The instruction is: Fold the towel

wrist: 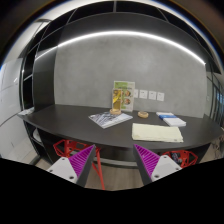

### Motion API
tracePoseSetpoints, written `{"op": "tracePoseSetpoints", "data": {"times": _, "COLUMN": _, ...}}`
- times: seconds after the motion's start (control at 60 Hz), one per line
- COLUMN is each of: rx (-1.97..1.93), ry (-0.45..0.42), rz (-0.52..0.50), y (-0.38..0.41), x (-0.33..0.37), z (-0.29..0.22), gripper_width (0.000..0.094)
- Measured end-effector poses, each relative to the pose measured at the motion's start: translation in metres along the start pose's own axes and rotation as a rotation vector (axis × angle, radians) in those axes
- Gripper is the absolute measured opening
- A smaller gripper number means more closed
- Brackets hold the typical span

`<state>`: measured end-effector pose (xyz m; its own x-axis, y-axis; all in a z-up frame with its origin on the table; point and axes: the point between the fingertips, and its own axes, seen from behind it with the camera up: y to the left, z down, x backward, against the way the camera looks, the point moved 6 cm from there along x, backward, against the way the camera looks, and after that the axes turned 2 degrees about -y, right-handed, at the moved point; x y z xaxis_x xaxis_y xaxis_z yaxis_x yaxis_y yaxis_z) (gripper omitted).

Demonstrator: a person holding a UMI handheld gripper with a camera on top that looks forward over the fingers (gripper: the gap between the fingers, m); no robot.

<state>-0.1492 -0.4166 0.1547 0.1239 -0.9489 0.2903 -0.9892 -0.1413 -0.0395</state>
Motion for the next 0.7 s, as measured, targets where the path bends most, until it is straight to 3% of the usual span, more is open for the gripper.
{"op": "tracePoseSetpoints", "data": {"times": 0.1, "rx": 0.004, "ry": 0.006, "rz": -0.002, "y": -0.013, "x": -0.018, "z": -0.001, "gripper_width": 0.0763}}
{"op": "tracePoseSetpoints", "data": {"times": 0.317, "rx": 0.032, "ry": 0.023, "rz": -0.007, "y": -0.085, "x": -0.153, "z": -0.006, "gripper_width": 0.0757}}
{"op": "tracePoseSetpoints", "data": {"times": 0.55, "rx": 0.062, "ry": 0.116, "rz": -0.034, "y": -0.137, "x": -0.294, "z": 0.026, "gripper_width": 0.0712}}
{"op": "tracePoseSetpoints", "data": {"times": 0.65, "rx": 0.075, "ry": 0.126, "rz": -0.057, "y": -0.138, "x": -0.327, "z": 0.032, "gripper_width": 0.0587}}
{"op": "tracePoseSetpoints", "data": {"times": 0.667, "rx": 0.079, "ry": 0.133, "rz": -0.059, "y": -0.138, "x": -0.331, "z": 0.034, "gripper_width": 0.0600}}
{"op": "tracePoseSetpoints", "data": {"times": 0.7, "rx": 0.089, "ry": 0.156, "rz": -0.061, "y": -0.138, "x": -0.338, "z": 0.041, "gripper_width": 0.0466}}
